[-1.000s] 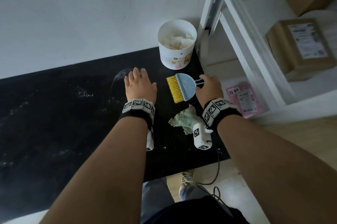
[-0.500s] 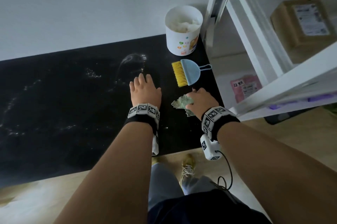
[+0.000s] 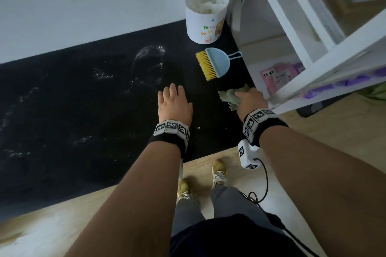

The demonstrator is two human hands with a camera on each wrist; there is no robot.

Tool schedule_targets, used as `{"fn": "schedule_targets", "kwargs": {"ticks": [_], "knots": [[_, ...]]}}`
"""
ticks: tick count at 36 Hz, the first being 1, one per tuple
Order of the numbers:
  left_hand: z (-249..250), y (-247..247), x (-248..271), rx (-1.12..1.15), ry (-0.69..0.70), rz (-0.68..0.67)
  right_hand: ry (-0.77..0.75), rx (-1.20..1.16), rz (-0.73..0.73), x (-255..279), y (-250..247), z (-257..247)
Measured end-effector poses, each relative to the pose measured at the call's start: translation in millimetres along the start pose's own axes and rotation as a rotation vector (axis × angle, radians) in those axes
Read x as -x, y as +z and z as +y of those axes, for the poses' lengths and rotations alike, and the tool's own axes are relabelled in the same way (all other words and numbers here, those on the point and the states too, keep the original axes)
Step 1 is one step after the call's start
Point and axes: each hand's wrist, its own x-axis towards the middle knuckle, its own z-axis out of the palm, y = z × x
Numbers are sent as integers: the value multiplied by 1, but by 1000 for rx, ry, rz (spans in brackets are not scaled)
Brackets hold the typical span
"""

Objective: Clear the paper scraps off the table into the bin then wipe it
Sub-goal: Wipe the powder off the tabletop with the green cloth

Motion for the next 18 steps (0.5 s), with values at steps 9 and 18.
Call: {"fn": "schedule_targets", "kwargs": {"ticks": [9, 18], "knots": [[-14, 4, 19, -22, 100, 22, -18, -96, -10, 54, 28, -39], [-12, 8, 29, -35, 175, -1, 112, -242, 132, 83, 37, -37]]}}
